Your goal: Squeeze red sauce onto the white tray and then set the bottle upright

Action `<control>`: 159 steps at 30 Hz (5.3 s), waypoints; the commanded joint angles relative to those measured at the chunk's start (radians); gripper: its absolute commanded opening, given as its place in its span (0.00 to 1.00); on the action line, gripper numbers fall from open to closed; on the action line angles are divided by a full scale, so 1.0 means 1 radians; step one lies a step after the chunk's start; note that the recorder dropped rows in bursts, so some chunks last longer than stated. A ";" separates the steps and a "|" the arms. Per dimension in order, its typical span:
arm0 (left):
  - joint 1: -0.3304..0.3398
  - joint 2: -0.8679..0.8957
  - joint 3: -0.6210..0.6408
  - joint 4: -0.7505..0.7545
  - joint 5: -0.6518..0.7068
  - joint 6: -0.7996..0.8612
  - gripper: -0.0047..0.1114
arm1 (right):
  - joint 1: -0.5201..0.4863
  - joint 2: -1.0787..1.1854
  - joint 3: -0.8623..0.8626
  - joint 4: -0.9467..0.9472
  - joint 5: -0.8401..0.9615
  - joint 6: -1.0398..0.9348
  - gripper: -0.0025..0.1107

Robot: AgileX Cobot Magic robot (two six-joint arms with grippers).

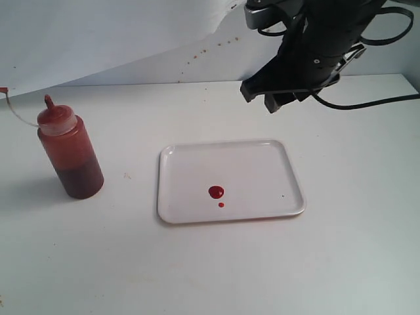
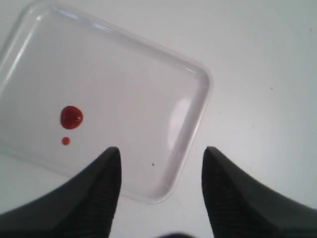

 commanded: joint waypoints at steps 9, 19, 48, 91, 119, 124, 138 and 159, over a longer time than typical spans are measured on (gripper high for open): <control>0.002 0.286 -0.134 -0.050 0.727 -0.027 0.04 | -0.206 -0.010 -0.003 0.046 0.174 0.069 0.02; 0.002 0.471 -0.401 -0.232 1.270 0.133 0.04 | -0.361 -0.100 0.205 0.140 0.151 -0.030 0.02; -0.004 -0.400 -0.461 -0.232 1.364 0.183 0.04 | -0.397 -1.271 0.373 0.066 0.130 -0.083 0.02; -0.015 -0.892 0.604 -0.159 0.387 0.190 0.04 | -0.369 -1.759 1.390 -0.125 -0.821 -0.063 0.02; -0.015 -0.892 0.604 -0.122 0.390 0.185 0.04 | -0.448 -1.759 1.549 0.054 -0.892 -0.053 0.02; -0.015 -0.892 0.604 -0.122 0.390 0.187 0.04 | -0.537 -1.759 1.549 0.152 -0.870 -0.053 0.02; -0.015 -0.892 0.604 -0.122 0.390 0.185 0.04 | -0.537 -1.759 1.549 0.062 -0.862 -0.057 0.02; -0.015 -0.892 0.604 -0.122 0.390 0.188 0.04 | -0.537 -1.759 1.549 0.065 -0.847 -0.104 0.02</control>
